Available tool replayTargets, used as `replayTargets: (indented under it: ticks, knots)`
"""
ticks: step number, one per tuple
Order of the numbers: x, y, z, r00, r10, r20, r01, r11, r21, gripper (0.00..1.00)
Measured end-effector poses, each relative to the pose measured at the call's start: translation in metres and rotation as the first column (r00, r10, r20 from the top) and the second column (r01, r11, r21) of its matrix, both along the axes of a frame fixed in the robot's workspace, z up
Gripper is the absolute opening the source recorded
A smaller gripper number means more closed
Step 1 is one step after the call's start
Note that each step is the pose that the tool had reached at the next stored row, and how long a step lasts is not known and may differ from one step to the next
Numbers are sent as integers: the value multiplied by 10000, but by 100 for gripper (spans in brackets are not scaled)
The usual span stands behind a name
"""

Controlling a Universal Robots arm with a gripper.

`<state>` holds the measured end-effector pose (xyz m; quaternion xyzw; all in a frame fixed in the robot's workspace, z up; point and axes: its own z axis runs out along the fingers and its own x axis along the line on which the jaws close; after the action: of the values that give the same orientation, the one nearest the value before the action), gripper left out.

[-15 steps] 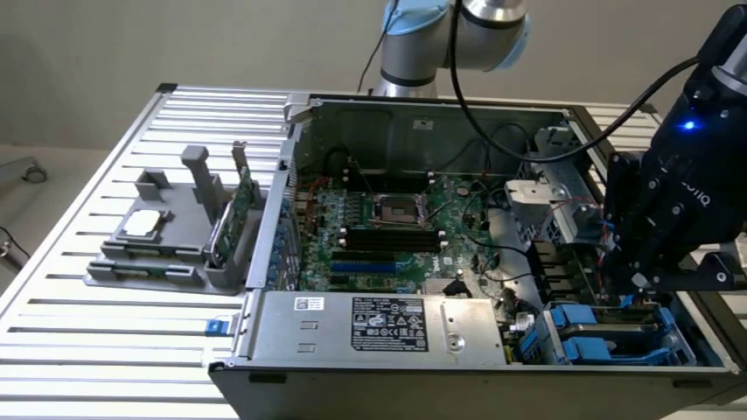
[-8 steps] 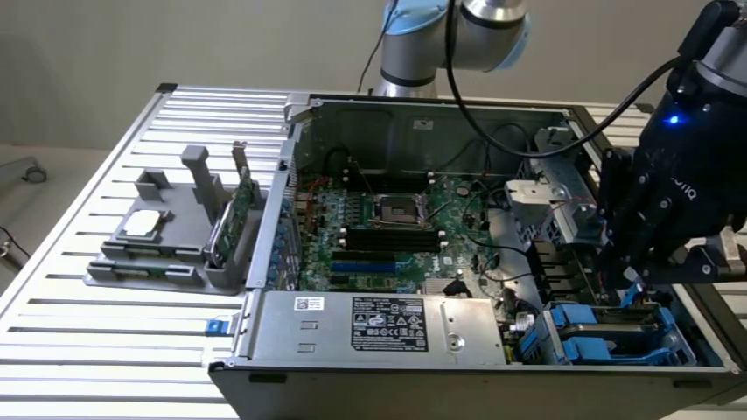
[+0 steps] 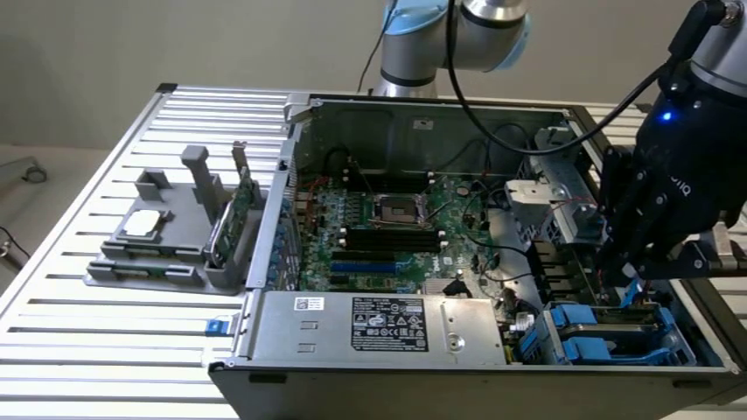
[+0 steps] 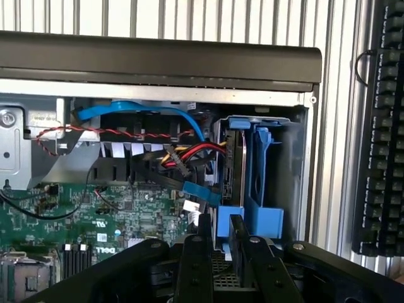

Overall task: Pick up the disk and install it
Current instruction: 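Insert the second disk wire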

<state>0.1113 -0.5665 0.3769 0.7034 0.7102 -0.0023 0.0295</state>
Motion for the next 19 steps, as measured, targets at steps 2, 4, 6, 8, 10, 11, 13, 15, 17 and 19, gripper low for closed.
replayTargets:
  ticks: [2, 4, 6, 8, 10, 11, 13, 15, 17, 19]
  knots:
    - [0, 0, -9, 9998, -181, 23, 181, 9998, 2, 26]
    - [0, 0, -19, 9994, -333, 51, 333, 9994, 10, 26]
    - [-1, 0, -29, 9990, -433, 87, 432, 9991, 25, 26]
    - [0, 0, -38, 9987, -502, 122, 501, 9987, 38, 26]
    - [0, 0, -46, 9983, -556, 151, 556, 9984, 49, 26]
    - [0, 0, -50, 9982, -582, 164, 581, 9983, 55, 26]
    - [0, 0, -58, 9978, -635, 185, 634, 9980, 69, 26]
    - [0, 0, -66, 9974, -688, 201, 686, 9976, 87, 26]
    - [0, 0, -71, 9971, -736, 216, 734, 9972, 106, 26]
    - [-3, 6, -73, 9969, -756, 227, 754, 9971, 119, 26]
